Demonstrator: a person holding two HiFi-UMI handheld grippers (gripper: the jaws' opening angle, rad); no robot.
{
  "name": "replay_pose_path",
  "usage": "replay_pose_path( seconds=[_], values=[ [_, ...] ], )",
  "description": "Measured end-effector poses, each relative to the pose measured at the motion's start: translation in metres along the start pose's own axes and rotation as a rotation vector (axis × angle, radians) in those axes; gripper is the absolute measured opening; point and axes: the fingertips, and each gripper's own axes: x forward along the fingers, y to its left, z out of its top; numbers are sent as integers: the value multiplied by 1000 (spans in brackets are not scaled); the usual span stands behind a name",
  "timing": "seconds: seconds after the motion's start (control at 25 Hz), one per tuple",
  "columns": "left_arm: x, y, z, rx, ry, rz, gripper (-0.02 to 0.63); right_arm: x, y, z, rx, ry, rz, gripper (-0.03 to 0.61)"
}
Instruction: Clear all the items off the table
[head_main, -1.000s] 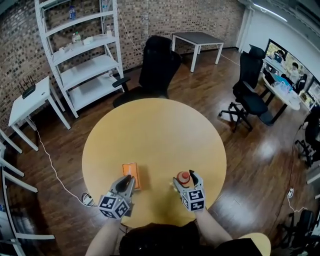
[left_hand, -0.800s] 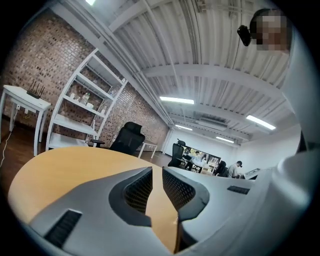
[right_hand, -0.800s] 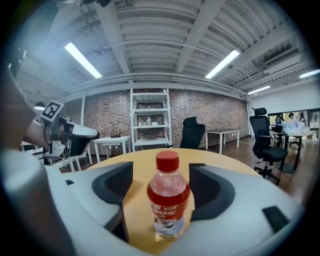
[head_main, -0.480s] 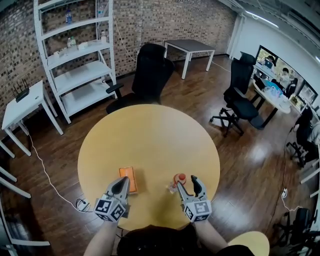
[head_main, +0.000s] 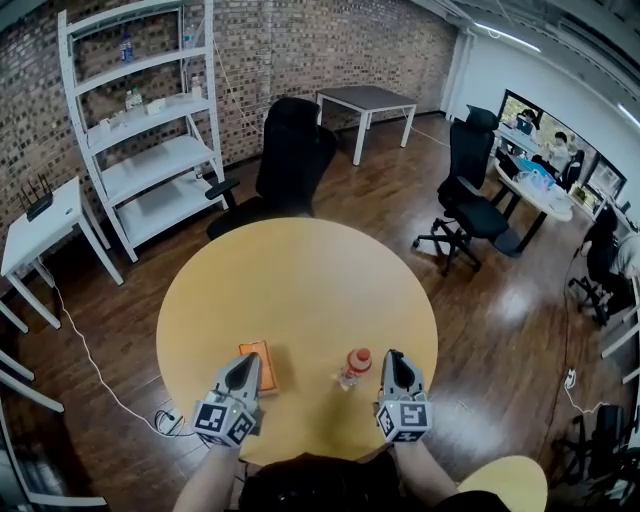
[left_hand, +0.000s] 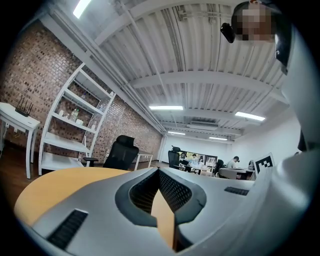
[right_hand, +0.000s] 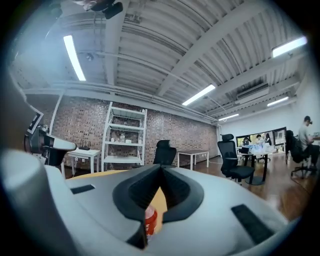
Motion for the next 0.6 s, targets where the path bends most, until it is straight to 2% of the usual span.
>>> replay_pose_path(
  seconds=[0.12,0.28,0.6],
  values=[
    [-1,-3,2,5,-6,-10,2,-3,-5,4,34,-6,-14,2],
    [-3,3,1,-21,-12,15,2,-3,-8,9,91,1,-4,1],
    [-6,8,3,-29,-27,38,2,-3,-8,5,86,11,-11,1]
  ],
)
